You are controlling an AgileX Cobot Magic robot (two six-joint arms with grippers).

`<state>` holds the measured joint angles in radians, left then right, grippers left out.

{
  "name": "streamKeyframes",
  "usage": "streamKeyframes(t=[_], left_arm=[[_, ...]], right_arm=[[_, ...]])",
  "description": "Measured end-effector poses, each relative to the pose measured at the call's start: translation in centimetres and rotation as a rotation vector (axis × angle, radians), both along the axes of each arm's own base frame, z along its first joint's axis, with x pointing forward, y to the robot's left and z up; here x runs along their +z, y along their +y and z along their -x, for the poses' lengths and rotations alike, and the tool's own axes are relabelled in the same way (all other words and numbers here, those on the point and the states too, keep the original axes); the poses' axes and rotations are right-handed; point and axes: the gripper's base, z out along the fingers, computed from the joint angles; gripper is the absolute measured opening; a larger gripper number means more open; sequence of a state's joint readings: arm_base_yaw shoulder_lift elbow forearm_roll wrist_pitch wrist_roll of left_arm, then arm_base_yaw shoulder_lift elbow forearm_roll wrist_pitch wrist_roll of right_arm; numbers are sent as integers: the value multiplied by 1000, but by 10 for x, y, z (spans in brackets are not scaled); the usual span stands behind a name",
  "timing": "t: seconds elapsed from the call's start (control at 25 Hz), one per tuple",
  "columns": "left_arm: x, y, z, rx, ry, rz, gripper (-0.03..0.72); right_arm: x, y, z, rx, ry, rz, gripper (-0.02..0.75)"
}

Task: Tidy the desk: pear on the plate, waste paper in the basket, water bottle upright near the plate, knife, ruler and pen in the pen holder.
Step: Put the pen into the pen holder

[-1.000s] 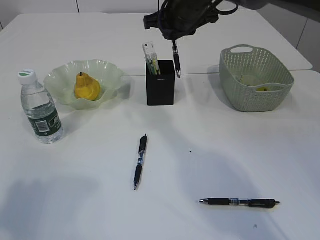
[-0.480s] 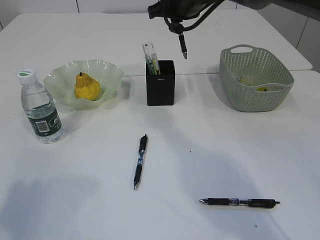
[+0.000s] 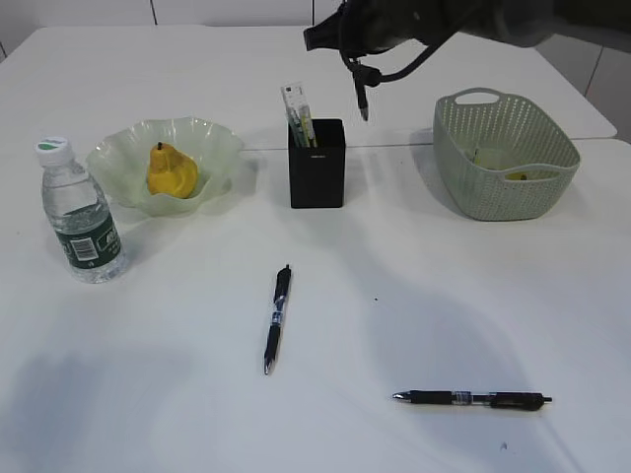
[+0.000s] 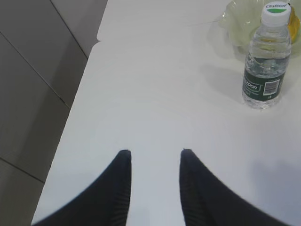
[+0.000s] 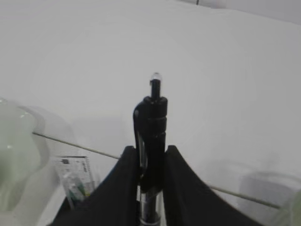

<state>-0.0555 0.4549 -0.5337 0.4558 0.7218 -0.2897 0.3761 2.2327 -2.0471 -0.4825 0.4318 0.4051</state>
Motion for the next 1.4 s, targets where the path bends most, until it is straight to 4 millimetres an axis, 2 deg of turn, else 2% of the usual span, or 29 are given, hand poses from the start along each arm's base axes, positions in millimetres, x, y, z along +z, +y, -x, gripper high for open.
streamKeyframes(t=[0.4, 0.72, 0.96, 1.2, 1.4], left_arm=[[0, 0, 0, 2, 3, 0, 239], [0, 0, 0, 2, 3, 0, 239], [0, 0, 0, 2, 4, 0, 239], [0, 0, 0, 3, 5, 0, 239], [0, 0, 0, 3, 5, 0, 239]], right_arm=[[-18, 15, 0, 153, -149, -91, 134], [-25, 11, -3, 220, -252, -146, 134], [-53, 9, -11, 233, -241, -152, 134], [-63, 10, -13, 240, -233, -153, 134], [-82, 11, -16, 239, -201, -146, 134]])
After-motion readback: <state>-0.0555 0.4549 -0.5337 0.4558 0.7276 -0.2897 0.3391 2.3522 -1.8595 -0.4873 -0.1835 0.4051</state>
